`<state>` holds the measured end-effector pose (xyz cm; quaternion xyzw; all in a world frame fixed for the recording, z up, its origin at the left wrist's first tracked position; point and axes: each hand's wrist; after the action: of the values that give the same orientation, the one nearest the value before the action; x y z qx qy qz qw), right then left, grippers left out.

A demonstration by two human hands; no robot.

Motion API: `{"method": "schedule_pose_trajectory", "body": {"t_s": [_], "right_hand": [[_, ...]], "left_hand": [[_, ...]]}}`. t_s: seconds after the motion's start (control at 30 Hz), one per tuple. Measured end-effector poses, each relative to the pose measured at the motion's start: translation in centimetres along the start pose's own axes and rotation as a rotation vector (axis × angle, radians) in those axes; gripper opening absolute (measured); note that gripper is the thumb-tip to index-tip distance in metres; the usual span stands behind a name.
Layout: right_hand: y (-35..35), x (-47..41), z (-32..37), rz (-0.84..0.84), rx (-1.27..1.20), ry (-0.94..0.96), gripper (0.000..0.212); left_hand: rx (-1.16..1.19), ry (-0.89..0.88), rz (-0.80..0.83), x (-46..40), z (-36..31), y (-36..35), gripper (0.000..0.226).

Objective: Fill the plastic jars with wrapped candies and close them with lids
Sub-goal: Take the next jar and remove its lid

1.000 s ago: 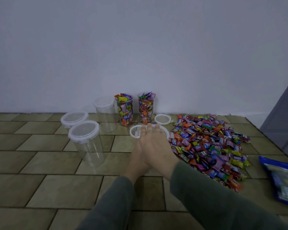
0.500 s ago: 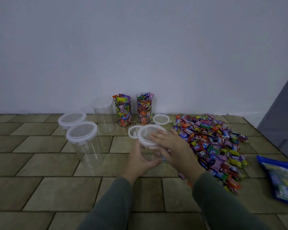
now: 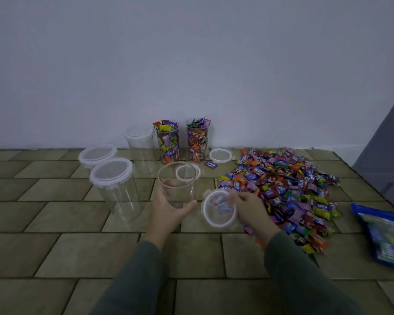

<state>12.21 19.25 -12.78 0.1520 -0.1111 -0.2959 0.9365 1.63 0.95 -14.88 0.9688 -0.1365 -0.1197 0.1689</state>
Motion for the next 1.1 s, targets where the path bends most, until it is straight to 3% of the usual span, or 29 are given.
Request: {"method": "schedule_pose_trajectory", "body": {"t_s": [0.13,0.27,0.37,0.57,0.67,0.77,0.93,1.03,1.1], "right_hand": [[-2.4,0.1,-1.2,0.123,0.111,-0.063,0.038],[-2.4,-0.3,-1.0,0.137,0.559,-0.004,0.029],[-3.0,-0.7,-0.8,0.122,0.719,-0.023,0.021],[-2.8,-1.0,-0.3,0.100,0.783,-0.056,0.017],[-2.3,-1.1,-0.1,0.101,0.739,-0.035,0.023],[-1.8,-1.5,0.3,0.077,0.646,0.003,0.031],[-0.7,-2.1,2.4,0.012,0.543,0.134,0.031],[0.1,-3.1,3.3,-0.030,0.494,0.172,0.038],[0.5,-3.5,3.6,-0.021,0.484,0.216,0.032]], "left_hand": [[-0.039,0.016,-0.014,-0.1,0.6,0.8,0.083],[-0.015,0.026,-0.018,0.2,0.7,0.8,0.084],[-0.019,0.020,-0.020,0.5,0.4,0.6,0.084],[-0.054,0.027,0.025,0.9,0.0,0.7,0.081],[-0.074,-0.011,0.012,1.0,-0.5,1.1,0.105],[-0.080,-0.015,-0.120,1.4,-2.2,1.7,0.127],[-0.329,-0.376,-0.318,0.4,-7.9,2.4,0.095],[-0.396,-0.585,-0.306,-0.2,-10.6,0.6,0.077],[-0.423,-0.657,-0.261,-0.6,-11.4,-1.2,0.069]]}}
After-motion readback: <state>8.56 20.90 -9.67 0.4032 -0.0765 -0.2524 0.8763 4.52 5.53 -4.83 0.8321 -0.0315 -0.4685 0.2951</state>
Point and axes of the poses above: each hand's wrist, its own x-axis away from the middle knuckle, its own y-axis out of the back of the hand, z = x × y, and after that the axes turned 4 degrees about -x, right-handed
